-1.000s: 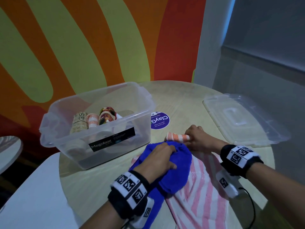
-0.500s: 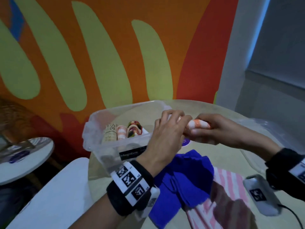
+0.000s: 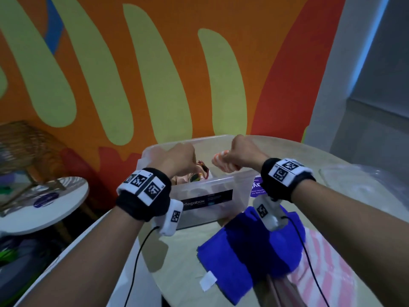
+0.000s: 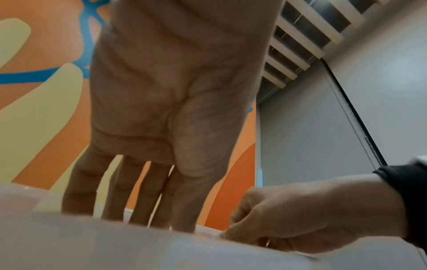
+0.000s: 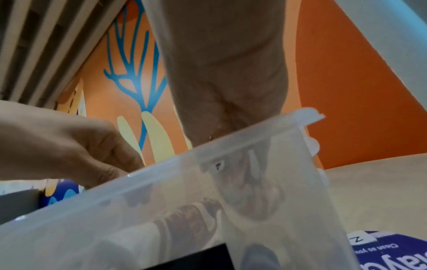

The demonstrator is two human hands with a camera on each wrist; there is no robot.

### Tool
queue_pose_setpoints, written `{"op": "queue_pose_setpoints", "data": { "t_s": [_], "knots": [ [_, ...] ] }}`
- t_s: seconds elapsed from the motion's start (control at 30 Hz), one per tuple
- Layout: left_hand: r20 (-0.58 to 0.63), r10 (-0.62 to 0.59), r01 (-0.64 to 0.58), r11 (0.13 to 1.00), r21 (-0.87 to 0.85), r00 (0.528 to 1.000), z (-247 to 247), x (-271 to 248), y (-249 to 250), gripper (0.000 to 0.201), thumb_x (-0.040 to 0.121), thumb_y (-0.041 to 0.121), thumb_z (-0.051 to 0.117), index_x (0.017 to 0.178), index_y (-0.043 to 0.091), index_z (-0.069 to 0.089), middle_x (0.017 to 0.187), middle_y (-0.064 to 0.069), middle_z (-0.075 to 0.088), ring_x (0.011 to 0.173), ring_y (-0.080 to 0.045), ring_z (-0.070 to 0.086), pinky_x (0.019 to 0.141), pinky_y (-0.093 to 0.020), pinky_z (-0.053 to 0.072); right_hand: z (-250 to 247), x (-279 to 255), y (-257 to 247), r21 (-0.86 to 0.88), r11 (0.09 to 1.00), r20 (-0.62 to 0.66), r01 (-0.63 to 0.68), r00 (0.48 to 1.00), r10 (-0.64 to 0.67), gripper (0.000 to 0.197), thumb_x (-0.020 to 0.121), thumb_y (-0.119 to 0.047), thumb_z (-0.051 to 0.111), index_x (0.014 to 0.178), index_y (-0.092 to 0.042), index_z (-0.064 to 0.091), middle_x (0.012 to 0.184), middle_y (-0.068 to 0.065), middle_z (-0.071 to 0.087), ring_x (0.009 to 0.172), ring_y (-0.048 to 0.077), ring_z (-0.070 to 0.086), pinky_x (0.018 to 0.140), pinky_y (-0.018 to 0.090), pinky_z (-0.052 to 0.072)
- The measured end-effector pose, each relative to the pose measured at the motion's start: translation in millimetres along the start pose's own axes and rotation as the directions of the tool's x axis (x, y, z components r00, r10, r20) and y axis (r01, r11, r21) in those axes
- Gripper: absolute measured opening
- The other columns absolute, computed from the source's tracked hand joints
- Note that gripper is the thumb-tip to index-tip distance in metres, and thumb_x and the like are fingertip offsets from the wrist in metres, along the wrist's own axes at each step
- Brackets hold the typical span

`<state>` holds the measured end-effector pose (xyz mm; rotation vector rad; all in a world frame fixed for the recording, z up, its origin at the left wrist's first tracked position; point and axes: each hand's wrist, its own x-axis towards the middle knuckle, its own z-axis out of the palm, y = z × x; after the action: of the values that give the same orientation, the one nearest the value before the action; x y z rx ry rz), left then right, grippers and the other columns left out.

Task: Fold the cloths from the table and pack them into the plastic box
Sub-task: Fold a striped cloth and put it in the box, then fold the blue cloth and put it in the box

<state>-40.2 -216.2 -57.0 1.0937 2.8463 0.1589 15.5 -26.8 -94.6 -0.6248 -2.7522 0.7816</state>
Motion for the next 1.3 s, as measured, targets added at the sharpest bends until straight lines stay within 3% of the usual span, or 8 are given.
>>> {"op": "queue_pose_setpoints", "data": {
  "t_s": [0.23, 0.53, 0.63, 0.77, 0.9, 1.07, 1.17, 1.3],
  "knots": [
    [0.025, -0.003, 0.006, 0.995, -0.104, 1.000, 14, 9, 4, 0.024, 0.100, 0.028, 0.065, 0.104, 0.005, 0.073, 0.085, -0.002, 0.067, 0.060, -0.009, 0.049, 0.051, -0.025, 0.033, 3, 3, -4, -0.225, 0.973, 0.419, 0.043, 0.906, 0.057, 0.028, 0.095, -0.033, 0.064, 0.099, -0.008, 0.078, 0.101, 0.007, 0.077, 0.096, 0.027, 0.071, 0.090, 0.042, 0.056],
    [-0.117, 0.157, -0.185, 0.939, -0.290, 0.981, 20, 3, 45, 0.015, 0.095, 0.023, 0.071, 0.094, 0.009, 0.079, 0.083, -0.004, 0.072, 0.073, -0.018, 0.066, 0.065, -0.032, 0.050, -53, -55, -15, -0.105, 0.978, 0.212, 0.181, 0.965, -0.156, 0.020, 0.100, -0.017, 0.060, 0.107, -0.010, 0.077, 0.103, 0.002, 0.075, 0.096, 0.016, 0.067, 0.082, 0.032, 0.053],
    [-0.216, 0.237, -0.300, 0.893, -0.336, 0.947, 27, -14, 70, 0.012, 0.092, 0.020, 0.073, 0.088, 0.010, 0.078, 0.080, -0.007, 0.074, 0.072, -0.021, 0.070, 0.070, -0.039, 0.059, -65, -95, -6, -0.173, 0.960, 0.120, 0.221, 0.972, -0.202, 0.020, 0.096, -0.015, 0.061, 0.083, -0.014, 0.075, 0.079, 0.000, 0.073, 0.067, 0.010, 0.062, 0.057, 0.025, 0.045],
    [-0.010, 0.390, -0.368, 0.859, -0.357, 0.921, 75, -41, 97, 0.007, 0.090, 0.020, 0.075, 0.085, 0.016, 0.074, 0.071, -0.003, 0.075, 0.061, -0.012, 0.072, 0.067, -0.032, 0.058, -55, -134, 41, -0.208, 0.972, 0.389, 0.105, 0.921, -0.016, 0.031, 0.095, -0.021, 0.061, 0.066, -0.013, 0.068, 0.054, 0.000, 0.062, 0.044, 0.012, 0.051, 0.051, 0.025, 0.043],
    [0.170, 0.392, -0.361, 0.914, -0.186, 0.904, 147, -43, 101, 0.024, 0.089, 0.026, 0.074, 0.076, 0.023, 0.054, 0.089, -0.004, 0.061, 0.095, -0.030, 0.066, 0.072, -0.035, 0.046, -5, -150, 103, -0.437, 0.898, 0.478, 0.047, 0.858, 0.188, 0.029, 0.089, -0.034, 0.070, 0.076, -0.008, 0.065, 0.072, 0.009, 0.066, 0.062, 0.023, 0.056, 0.062, 0.032, 0.046],
    [0.190, 0.350, -0.331, 0.936, -0.123, 0.917, 189, -37, 98, 0.060, 0.088, 0.029, 0.074, 0.140, 0.017, 0.046, 0.135, -0.015, 0.051, 0.125, -0.037, 0.050, 0.102, -0.047, 0.044, 16, -156, 149, -0.327, 0.942, 0.210, -0.078, 0.966, 0.153, 0.060, 0.086, -0.028, 0.076, 0.136, -0.017, 0.046, 0.123, 0.010, 0.051, 0.111, 0.027, 0.046, 0.086, 0.036, 0.043],
    [0.158, 0.368, -0.342, 0.924, -0.174, 0.916, 197, -30, 102, 0.029, 0.085, 0.019, 0.072, 0.108, 0.013, 0.055, 0.119, -0.013, 0.060, 0.114, -0.036, 0.057, 0.091, -0.046, 0.049, 25, -155, 157, -0.305, 0.952, 0.272, -0.035, 0.954, 0.123, 0.068, 0.088, -0.022, 0.073, 0.148, -0.026, 0.042, 0.129, 0.009, 0.044, 0.120, 0.031, 0.037, 0.098, 0.038, 0.039],
    [-0.002, 0.386, -0.373, 0.891, -0.259, 0.923, 184, -22, 105, 0.017, 0.082, 0.000, 0.056, 0.081, 0.017, 0.054, 0.094, -0.010, 0.063, 0.094, -0.034, 0.062, 0.074, -0.041, 0.050, 18, -149, 157, -0.259, 0.965, 0.213, 0.036, 0.977, 0.021, 0.029, 0.081, -0.022, 0.080, 0.104, -0.014, 0.065, 0.119, 0.009, 0.051, 0.110, 0.028, 0.043, 0.089, 0.034, 0.042]
  ]
}}
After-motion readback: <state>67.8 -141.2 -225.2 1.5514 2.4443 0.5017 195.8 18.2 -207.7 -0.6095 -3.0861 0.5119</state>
